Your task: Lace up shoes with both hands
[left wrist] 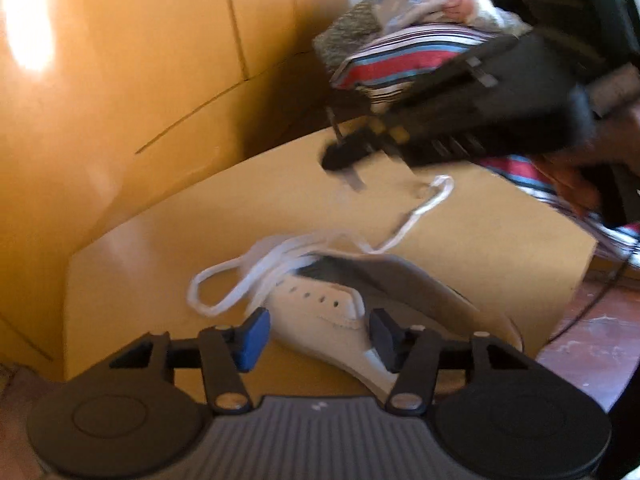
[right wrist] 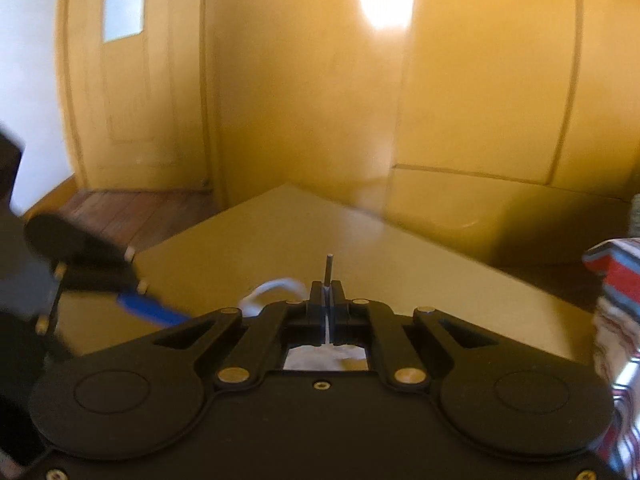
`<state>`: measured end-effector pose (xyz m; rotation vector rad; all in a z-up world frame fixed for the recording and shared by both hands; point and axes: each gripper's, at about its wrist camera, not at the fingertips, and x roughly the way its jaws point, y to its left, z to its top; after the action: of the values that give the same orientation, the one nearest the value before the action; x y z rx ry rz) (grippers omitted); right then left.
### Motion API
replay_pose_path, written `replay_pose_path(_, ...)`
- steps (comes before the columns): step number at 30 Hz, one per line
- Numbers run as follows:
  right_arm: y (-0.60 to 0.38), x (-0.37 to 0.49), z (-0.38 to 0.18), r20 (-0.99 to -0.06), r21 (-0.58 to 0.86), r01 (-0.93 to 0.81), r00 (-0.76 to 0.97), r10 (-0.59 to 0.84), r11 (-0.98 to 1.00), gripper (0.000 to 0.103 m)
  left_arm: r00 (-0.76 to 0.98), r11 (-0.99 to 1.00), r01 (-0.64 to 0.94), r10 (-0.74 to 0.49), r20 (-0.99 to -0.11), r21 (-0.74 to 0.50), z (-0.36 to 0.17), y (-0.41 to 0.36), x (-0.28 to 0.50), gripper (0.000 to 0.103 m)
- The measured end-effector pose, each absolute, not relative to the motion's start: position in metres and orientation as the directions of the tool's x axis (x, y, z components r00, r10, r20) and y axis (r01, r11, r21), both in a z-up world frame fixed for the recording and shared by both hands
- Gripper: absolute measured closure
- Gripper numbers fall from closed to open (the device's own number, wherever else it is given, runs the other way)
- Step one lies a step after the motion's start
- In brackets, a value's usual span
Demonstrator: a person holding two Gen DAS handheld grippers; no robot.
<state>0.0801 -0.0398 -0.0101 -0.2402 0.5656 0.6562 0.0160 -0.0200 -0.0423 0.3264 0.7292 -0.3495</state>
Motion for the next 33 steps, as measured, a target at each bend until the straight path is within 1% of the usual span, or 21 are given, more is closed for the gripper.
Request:
replay_pose_path(1,-0.037,0.081,-0.012,-0.57,-0.027,-0.642,0.639,0.516,0.766,0.101,0.694,0.892,0.417,-0.189,-0.695,0.174,-0.043,-0.02,0.016,0.059)
replay_pose_path(3,-0.028,0.083,-0.016,-0.581,0.029,-0.655,0.604,0.546,0.755,0.101,0.69,0.89,0.417,-0.178,-0.701,0.184,-0.046,-0.02,0.016,0.063)
replay_pose_path(5,-0.024,0.09,-0.021,-0.583,0.108,-0.638,0.581,0.569,0.762,0.101,0.671,0.887,0.435,-0.205,-0.712,0.155,-0.051,-0.021,0.018,0.07)
replay_pose_path(6,-0.024,0.093,-0.024,-0.583,0.141,-0.625,0.574,0.575,0.768,0.101,0.666,0.889,0.437,-0.215,-0.714,0.14,-0.052,-0.021,0.019,0.082)
replay_pose_path(7,-0.024,0.096,-0.027,-0.584,0.174,-0.611,0.568,0.58,0.772,0.101,0.667,0.891,0.434,-0.22,-0.712,0.131,-0.054,-0.019,0.021,0.086)
replay_pose_path(8,-0.028,0.098,-0.028,-0.583,0.204,-0.594,0.565,0.584,0.778,0.101,0.67,0.9,0.422,-0.226,-0.707,0.112,-0.055,-0.013,0.024,0.086)
replay_pose_path(10,-0.036,0.103,-0.032,-0.583,0.26,-0.559,0.559,0.59,0.787,0.101,0.663,0.921,0.388,-0.254,-0.704,0.034,-0.055,-0.002,0.03,0.087)
replay_pose_path(13,-0.043,0.104,-0.038,-0.606,0.263,-0.535,0.555,0.569,0.803,0.101,0.65,0.937,0.34,-0.292,-0.702,-0.075,-0.055,0.012,0.034,0.086)
replay_pose_path(14,-0.043,0.102,-0.04,-0.61,0.27,-0.537,0.546,0.574,0.799,0.101,0.652,0.94,0.329,-0.293,-0.699,-0.088,-0.055,0.014,0.035,0.084)
replay_pose_path(18,-0.035,0.099,-0.045,-0.624,0.275,-0.538,0.531,0.573,0.797,0.101,0.689,0.943,0.332,-0.246,-0.681,-0.004,-0.06,0.003,0.034,0.082)
replay_pose_path(21,-0.032,0.099,-0.05,-0.632,0.276,-0.529,0.529,0.566,0.802,0.101,0.698,0.938,0.348,-0.263,-0.666,-0.005,-0.062,0.003,0.036,0.082)
replay_pose_path(23,-0.029,0.102,-0.054,-0.656,0.248,-0.53,0.524,0.543,0.811,0.101,0.706,0.934,0.357,-0.286,-0.648,-0.023,-0.063,0.007,0.04,0.084)
replay_pose_path(25,-0.028,0.104,-0.058,-0.676,0.241,-0.532,0.508,0.534,0.812,0.101,0.704,0.942,0.317,-0.311,-0.639,-0.109,-0.062,0.018,0.045,0.089)
replay_pose_path(27,-0.027,0.105,-0.062,-0.694,0.246,-0.536,0.484,0.533,0.808,0.101,0.699,0.941,0.264,-0.338,-0.63,-0.212,-0.063,0.03,0.05,0.089)
replay_pose_path(29,-0.024,0.105,-0.062,-0.708,0.238,-0.542,0.472,0.526,0.806,0.101,0.69,0.919,0.187,-0.375,-0.619,-0.348,-0.068,0.047,0.055,0.089)
replay_pose_path(30,-0.022,0.107,-0.063,-0.713,0.243,-0.54,0.464,0.526,0.806,0.101,0.686,0.906,0.164,-0.389,-0.614,-0.391,-0.07,0.053,0.055,0.089)
replay_pose_path(33,-0.02,0.116,-0.069,-0.732,0.269,-0.529,0.431,0.528,0.805,0.101,0.682,0.886,0.138,-0.409,-0.606,-0.443,-0.074,0.057,0.054,0.089)
